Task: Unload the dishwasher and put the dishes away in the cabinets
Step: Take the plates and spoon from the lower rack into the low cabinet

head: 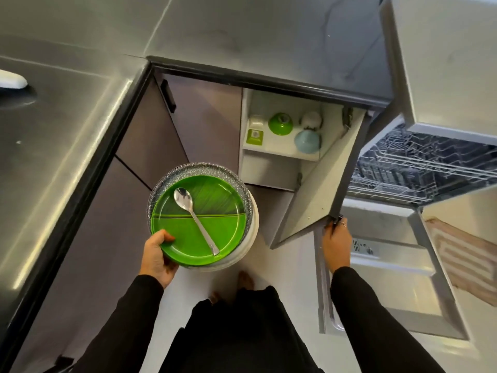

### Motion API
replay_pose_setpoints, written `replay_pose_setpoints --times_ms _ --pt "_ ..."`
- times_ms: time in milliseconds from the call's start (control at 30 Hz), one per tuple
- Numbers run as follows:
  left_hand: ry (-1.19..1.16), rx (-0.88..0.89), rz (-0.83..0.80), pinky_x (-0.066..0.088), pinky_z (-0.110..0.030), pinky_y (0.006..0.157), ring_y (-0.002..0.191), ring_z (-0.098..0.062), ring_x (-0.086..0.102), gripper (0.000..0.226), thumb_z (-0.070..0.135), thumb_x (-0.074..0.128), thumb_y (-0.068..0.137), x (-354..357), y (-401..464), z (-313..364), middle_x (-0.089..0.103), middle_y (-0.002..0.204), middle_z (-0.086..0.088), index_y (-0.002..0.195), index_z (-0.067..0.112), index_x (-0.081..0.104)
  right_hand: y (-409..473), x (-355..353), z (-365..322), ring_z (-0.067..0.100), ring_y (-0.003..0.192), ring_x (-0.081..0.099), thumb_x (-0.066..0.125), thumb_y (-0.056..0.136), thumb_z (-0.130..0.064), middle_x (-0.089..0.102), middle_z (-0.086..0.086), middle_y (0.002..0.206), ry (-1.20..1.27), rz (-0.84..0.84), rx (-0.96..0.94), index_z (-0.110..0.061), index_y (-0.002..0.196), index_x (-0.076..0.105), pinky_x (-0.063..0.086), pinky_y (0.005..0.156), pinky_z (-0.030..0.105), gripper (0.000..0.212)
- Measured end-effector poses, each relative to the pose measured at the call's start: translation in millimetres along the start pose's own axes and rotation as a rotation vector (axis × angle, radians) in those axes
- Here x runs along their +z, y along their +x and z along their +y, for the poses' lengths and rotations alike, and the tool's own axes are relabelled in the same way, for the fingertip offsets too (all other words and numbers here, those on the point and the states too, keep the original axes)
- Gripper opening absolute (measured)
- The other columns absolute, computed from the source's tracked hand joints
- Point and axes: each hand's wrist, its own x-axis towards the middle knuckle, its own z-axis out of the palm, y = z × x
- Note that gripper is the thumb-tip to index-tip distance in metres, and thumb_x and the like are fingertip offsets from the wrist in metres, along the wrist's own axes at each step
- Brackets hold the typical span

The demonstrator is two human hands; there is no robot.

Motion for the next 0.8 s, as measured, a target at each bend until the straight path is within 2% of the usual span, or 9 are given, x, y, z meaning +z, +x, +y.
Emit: replay_pose_setpoints --times_ms 100,267,400,467,567,633,700,767,800 --pt "0.02 -0.014 -0.012 0.049 -0.038 0.084 0.082 -0.022 0.06 0.022 0.005 0.042 0.081 6.0 -7.7 -5.1 0.071 0.066 0.004 0.082 0.017 0.06 0.0 -26.4 12.9 0.03 0.086 0.056 0.043 0.098 -0.007 0.062 0.028 0.1 -0.028 0.024 0.042 0.006 0.111 0.049 0.045 0.078 0.04 0.02" --pt "0.051 -0.009 -0.023 0.05 -0.032 0.07 0.076 -0.019 0.059 0.021 0.005 0.041 0.082 12.9 -14.0 -10.1 0.069 0.06 0.007 0.08 0.018 0.058 1.0 -47.5 25.0 0.041 0.104 0.059 0.044 0.098 -0.005 0.062 0.027 0.11 -0.034 0.004 0.104 0.005 0.119 0.046 0.045 0.093 0.047 0.024" --pt "0.081 0.014 -0.025 0.054 -0.024 0.056 0.072 -0.019 0.059 0.02 0.004 0.042 0.081 16.8 -9.4 -9.7 0.068 0.06 0.006 0.078 0.017 0.057 -3.6 -46.5 25.1 0.035 0.113 0.056 0.048 0.095 -0.002 0.06 0.021 0.12 0.064 -0.002 0.166 -0.001 0.129 0.042 0.043 0.103 0.048 0.035" --pt "0.096 0.021 -0.029 0.053 -0.023 0.052 0.069 -0.019 0.059 0.019 0.004 0.042 0.08 17.7 -6.1 -10.1 0.068 0.062 0.005 0.077 0.017 0.057 -14.7 -44.2 19.2 0.028 0.117 0.053 0.049 0.094 0.001 0.055 0.017 0.128 0.14 0.028 0.208 -0.005 0.134 0.039 0.04 0.105 0.041 0.042" --pt "0.102 0.017 -0.055 0.052 -0.028 0.061 0.073 -0.021 0.06 0.018 0.004 0.043 0.08 18.9 0.0 -10.4 0.065 0.077 0.0 0.081 0.017 0.056 -42.8 -28.3 13.7 0.027 0.121 0.048 0.052 0.093 -0.002 0.048 0.014 0.136 0.269 0.057 0.444 -0.009 0.139 0.037 0.039 0.102 0.039 0.05" --pt "0.106 0.0 -0.07 0.051 -0.035 0.072 0.079 -0.023 0.06 0.019 0.005 0.045 0.078 19.4 6.8 -10.6 0.063 0.088 -0.003 0.09 0.016 0.054 -63.8 -12.9 -2.5 0.026 0.105 0.056 0.052 0.093 -0.008 0.057 0.015 0.119 0.35 -0.074 0.58 -0.007 0.129 0.045 0.047 0.093 0.041 0.037" --pt "0.121 -0.016 -0.077 0.05 -0.044 0.084 0.087 -0.027 0.06 0.028 0.007 0.049 0.074 22.0 14.6 -10.1 0.063 0.096 -0.007 0.1 0.016 0.051 -78.1 -1.5 -34.6 0.019 0.088 0.062 0.053 0.095 -0.015 0.062 0.006 0.103 0.34 -0.187 0.505 -0.012 0.115 0.055 0.052 0.083 0.038 0.02" --pt "0.144 -0.025 -0.071 0.048 -0.048 0.091 0.089 -0.028 0.06 0.026 0.007 0.05 0.074 27.4 22.6 -10.3 0.063 0.098 -0.008 0.097 0.017 0.051 -83.4 5.2 -74.1 0.01 0.082 0.064 0.056 0.095 -0.023 0.065 -0.002 0.095 0.308 -0.147 0.256 -0.023 0.102 0.059 0.055 0.076 0.03 0.008" --pt "0.153 -0.031 -0.065 0.049 -0.047 0.088 0.088 -0.028 0.059 0.021 0.006 0.049 0.075 32.0 26.9 -10.0 0.062 0.095 -0.007 0.092 0.018 0.05 -81.3 8.4 -95.5 0.007 0.079 0.063 0.057 0.094 -0.025 0.065 -0.006 0.091 0.288 -0.13 0.099 -0.026 0.097 0.06 0.054 0.073 0.025 0.004"
